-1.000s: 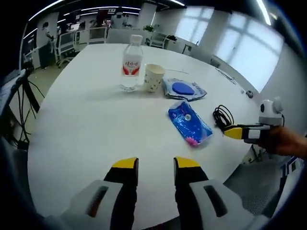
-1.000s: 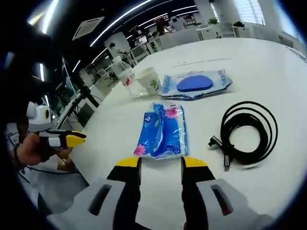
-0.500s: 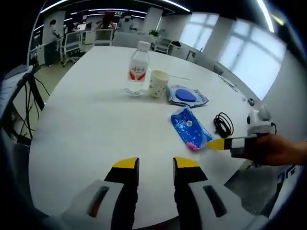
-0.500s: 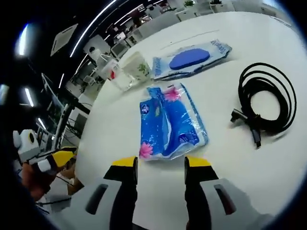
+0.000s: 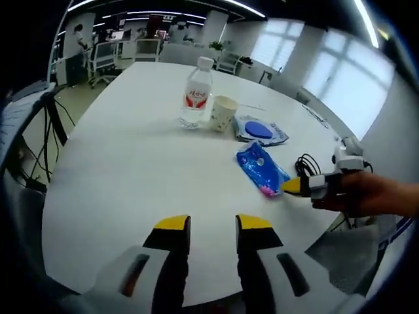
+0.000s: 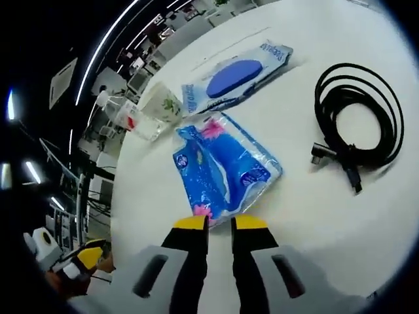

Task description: Arrange the tabletop items into an orderly group along one side of the table until the central work area is clear of visible clutter.

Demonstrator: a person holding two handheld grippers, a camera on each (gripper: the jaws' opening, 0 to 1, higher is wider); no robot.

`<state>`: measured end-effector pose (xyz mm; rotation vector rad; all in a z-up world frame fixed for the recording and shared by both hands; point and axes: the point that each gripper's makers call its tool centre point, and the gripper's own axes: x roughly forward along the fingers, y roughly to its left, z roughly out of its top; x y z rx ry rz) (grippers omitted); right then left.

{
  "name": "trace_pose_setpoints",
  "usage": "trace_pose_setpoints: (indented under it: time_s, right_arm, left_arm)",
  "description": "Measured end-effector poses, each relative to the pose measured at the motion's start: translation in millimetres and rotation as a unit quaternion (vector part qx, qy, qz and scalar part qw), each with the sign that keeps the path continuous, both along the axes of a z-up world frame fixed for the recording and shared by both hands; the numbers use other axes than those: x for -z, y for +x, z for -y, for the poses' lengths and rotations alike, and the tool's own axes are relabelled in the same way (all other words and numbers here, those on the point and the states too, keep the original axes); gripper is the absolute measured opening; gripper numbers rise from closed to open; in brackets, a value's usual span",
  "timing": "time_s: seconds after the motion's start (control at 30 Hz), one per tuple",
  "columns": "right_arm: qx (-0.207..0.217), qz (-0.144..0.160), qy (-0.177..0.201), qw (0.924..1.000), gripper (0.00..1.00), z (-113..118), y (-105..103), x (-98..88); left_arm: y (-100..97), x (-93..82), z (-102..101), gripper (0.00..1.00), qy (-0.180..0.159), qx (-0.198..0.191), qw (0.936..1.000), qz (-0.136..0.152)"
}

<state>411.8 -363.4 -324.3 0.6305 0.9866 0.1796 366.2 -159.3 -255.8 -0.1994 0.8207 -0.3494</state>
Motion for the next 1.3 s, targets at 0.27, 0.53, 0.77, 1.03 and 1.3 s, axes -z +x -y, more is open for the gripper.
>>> trace_pose_setpoints:
  time_s: [0.27,0.53,0.77,1.03,1.3]
  right_arm:
    - [0.010,-0.008,0.000,0.9999,0.00,5,0,-1.1]
    - [0.001,0.000,-0.003,1.0000,0.00,15,-3,-3.0]
    - [-0.124,0.067,-0.080,0.9868,0.03,17,-6,-9.4]
    - [-0.154,0.077,-0.109,0.9790,0.21,22,1,-9.3]
    - [-0.166,0.078,-0.141,0.9728,0.04,16,8,0.3]
  left_arm:
    - [3.2,0.1,0,0.25,-0.001,-0.001,1.0000,0.000]
    - [3.9,0.4,-2,0.25,0.000,-0.004,1.0000,-0.001]
    - [2.1,2.6,-1,0.25,-0.001,-0.002,1.0000,-0.006]
    - [2.0,1.7,-1,0.25,-0.003,-0.004,1.0000,-0.004]
    - [1.9,0.3,-1,0.25,-0.001,-0.004,1.0000,-0.002]
